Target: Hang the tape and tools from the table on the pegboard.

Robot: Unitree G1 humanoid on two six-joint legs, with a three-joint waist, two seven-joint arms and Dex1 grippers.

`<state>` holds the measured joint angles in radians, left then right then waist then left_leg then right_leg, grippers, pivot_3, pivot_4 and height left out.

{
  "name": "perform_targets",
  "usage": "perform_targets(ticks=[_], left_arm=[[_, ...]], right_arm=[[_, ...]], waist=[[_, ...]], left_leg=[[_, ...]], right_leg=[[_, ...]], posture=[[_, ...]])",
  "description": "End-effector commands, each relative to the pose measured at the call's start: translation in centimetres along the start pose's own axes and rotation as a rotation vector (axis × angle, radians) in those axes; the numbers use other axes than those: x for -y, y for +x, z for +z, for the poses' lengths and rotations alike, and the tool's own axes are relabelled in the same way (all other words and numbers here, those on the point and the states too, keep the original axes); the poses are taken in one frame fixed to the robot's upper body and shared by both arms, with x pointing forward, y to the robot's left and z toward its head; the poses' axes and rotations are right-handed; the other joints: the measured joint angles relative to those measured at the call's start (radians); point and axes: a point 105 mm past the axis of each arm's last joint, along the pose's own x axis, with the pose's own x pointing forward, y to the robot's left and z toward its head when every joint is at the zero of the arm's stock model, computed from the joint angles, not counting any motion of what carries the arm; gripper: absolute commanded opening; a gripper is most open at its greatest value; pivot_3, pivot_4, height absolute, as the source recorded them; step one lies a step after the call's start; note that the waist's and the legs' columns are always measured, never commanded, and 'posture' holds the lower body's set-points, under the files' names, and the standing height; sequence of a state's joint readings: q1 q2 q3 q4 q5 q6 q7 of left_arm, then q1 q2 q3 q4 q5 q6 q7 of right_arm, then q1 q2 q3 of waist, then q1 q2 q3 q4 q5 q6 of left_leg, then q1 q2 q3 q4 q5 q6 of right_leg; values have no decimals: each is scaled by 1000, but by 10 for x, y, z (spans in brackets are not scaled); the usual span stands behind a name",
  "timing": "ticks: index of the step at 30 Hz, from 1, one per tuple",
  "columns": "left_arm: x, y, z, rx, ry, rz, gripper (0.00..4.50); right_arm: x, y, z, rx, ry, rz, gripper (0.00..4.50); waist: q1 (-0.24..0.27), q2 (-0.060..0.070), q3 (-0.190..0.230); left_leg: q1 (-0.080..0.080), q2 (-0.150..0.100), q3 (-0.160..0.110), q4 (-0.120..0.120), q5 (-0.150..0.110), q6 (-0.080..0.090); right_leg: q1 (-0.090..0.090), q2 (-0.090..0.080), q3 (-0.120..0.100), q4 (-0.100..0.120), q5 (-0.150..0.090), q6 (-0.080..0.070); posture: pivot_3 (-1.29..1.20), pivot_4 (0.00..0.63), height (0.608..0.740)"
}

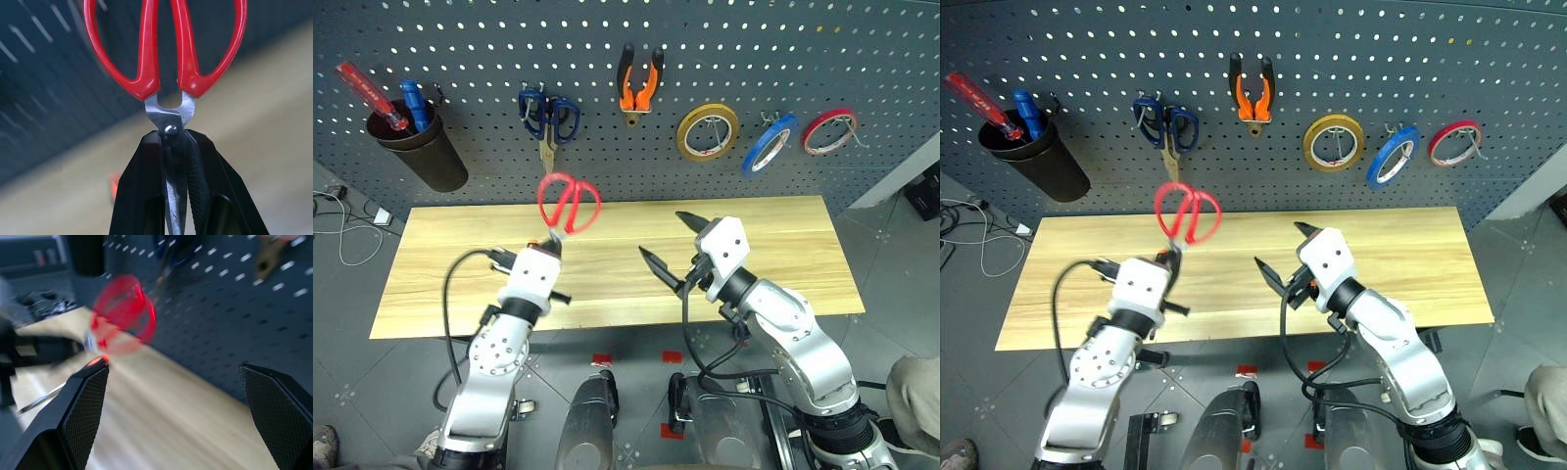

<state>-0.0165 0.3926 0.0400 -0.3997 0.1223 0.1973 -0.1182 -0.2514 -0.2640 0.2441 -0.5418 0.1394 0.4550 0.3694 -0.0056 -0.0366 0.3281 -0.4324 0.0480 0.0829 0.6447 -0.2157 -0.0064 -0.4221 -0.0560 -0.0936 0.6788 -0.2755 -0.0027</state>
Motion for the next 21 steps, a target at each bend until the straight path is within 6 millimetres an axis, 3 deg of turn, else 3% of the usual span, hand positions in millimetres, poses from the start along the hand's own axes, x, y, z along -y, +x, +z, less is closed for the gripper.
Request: perform_targets(ticks=[1, 9, 21], left_arm=[[-23, 3, 27, 115, 67, 55, 281], [-29, 15, 56, 228, 115, 57, 281], [-38, 46, 35, 131, 90, 110, 281]], right_arm=[[4, -2, 11, 59, -6, -14, 4500], [0, 4, 13, 75, 0, -9, 4500], [9, 10, 18, 83, -21, -13, 4500]], waist=[[0, 0, 0], [1, 0, -1], [0, 0, -1]], left_leg=[[0, 0, 0, 0, 0, 0], [0, 0, 0, 0, 2, -3], [0, 0, 0, 1, 2, -4]], right_leg=[[0, 0, 0, 0, 0, 0], [0, 0, -1, 0, 3, -4], [0, 0, -1, 1, 3, -5]], posture=[[-49, 274, 740], [-41, 268, 740], [-61, 274, 740]])
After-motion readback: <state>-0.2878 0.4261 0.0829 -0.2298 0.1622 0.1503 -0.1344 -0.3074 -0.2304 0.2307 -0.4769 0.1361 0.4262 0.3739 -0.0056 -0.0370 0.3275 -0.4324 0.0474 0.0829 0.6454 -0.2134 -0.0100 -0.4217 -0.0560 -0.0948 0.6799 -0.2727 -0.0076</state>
